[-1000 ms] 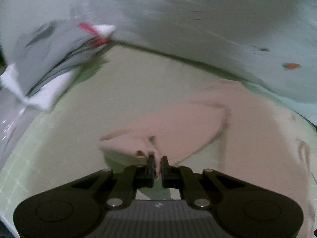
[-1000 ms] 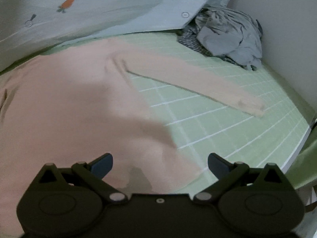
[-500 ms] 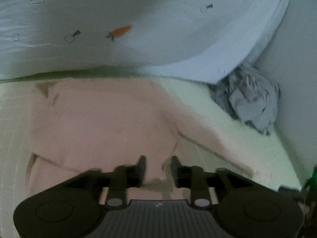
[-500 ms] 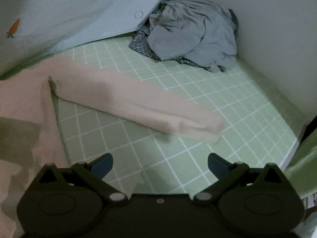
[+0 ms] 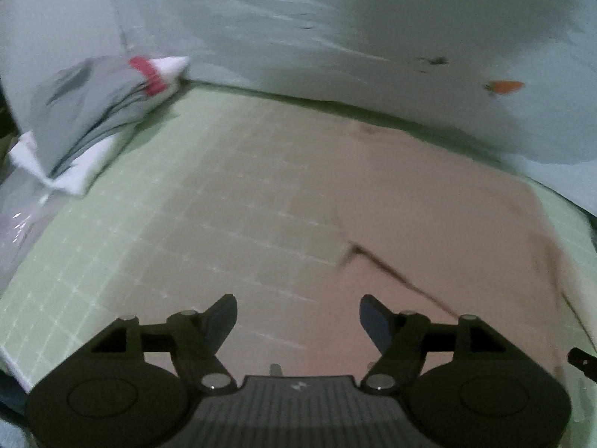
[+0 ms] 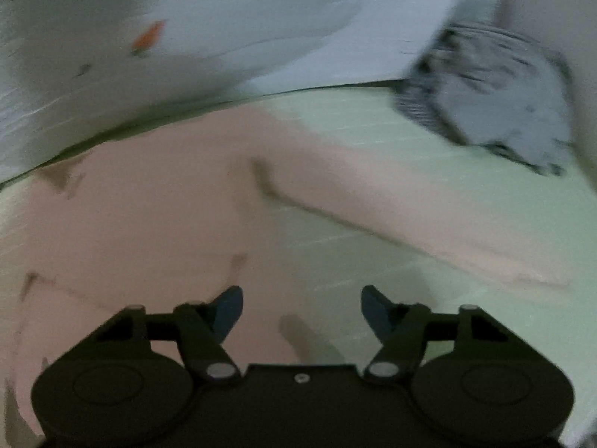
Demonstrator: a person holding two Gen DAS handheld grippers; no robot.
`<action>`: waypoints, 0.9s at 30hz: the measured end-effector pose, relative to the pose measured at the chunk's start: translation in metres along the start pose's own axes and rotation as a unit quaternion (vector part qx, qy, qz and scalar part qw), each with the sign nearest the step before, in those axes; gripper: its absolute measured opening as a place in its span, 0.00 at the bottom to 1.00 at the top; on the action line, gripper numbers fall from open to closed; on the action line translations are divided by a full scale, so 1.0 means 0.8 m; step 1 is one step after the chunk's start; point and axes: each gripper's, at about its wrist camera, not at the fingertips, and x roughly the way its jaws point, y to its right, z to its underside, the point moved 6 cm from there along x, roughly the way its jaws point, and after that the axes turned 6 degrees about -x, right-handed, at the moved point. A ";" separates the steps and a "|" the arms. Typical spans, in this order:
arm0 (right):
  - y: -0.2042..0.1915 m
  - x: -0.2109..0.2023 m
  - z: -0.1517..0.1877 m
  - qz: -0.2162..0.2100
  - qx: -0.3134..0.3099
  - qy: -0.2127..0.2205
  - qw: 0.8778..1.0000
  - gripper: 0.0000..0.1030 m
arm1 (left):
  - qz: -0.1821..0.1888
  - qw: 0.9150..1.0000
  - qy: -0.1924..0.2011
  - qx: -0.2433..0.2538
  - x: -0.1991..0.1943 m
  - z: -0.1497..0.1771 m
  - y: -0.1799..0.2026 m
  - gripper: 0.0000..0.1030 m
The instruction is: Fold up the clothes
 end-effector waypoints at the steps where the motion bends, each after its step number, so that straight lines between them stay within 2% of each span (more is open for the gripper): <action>1: -0.013 0.004 -0.001 -0.013 -0.003 -0.001 1.000 0.62 | -0.004 1.000 0.001 -0.001 0.002 -0.003 -0.005 0.71; 4: -0.053 0.017 -0.004 -0.052 -0.013 -0.003 0.999 0.54 | -0.016 1.000 0.006 -0.006 0.007 -0.011 -0.021 0.71; 8: -0.070 0.029 -0.007 -0.071 -0.043 -0.007 0.997 0.55 | -0.033 0.999 0.010 -0.020 -0.002 -0.011 -0.040 0.72; 9: -0.073 0.032 -0.007 -0.074 -0.051 -0.008 0.996 0.51 | -0.037 0.999 0.011 -0.022 -0.004 -0.011 -0.042 0.74; 11: -0.079 0.037 -0.008 -0.081 -0.067 -0.011 0.994 0.35 | -0.044 0.999 0.010 -0.029 -0.006 -0.007 -0.041 0.75; 13: -0.083 0.042 -0.011 -0.088 -0.083 -0.011 0.993 0.11 | -0.044 0.998 0.006 -0.035 -0.005 -0.005 -0.035 0.75; 14: -0.082 0.041 -0.015 -0.094 -0.090 -0.008 0.991 0.07 | -0.044 0.998 0.004 -0.038 -0.004 -0.003 -0.032 0.75; 17: -0.072 0.035 -0.035 -0.108 -0.096 0.016 0.989 0.04 | -0.045 0.998 0.001 -0.045 -0.002 -0.001 -0.025 0.75; 21: -0.027 0.016 -0.090 -0.056 -0.082 0.095 0.990 0.04 | -0.046 0.997 0.007 -0.053 -0.002 0.000 -0.019 0.75; 24: 0.035 0.010 -0.137 0.042 -0.053 0.139 0.988 0.04 | -0.048 0.997 0.008 -0.059 -0.003 0.005 -0.023 0.75; 26: 0.067 0.010 -0.153 0.100 -0.051 0.142 0.983 0.06 | -0.050 0.996 0.006 -0.067 -0.004 0.010 -0.030 0.75; 27: 0.077 0.009 -0.155 0.120 -0.049 0.142 0.981 0.14 | -0.051 0.996 0.004 -0.071 -0.004 0.013 -0.033 0.75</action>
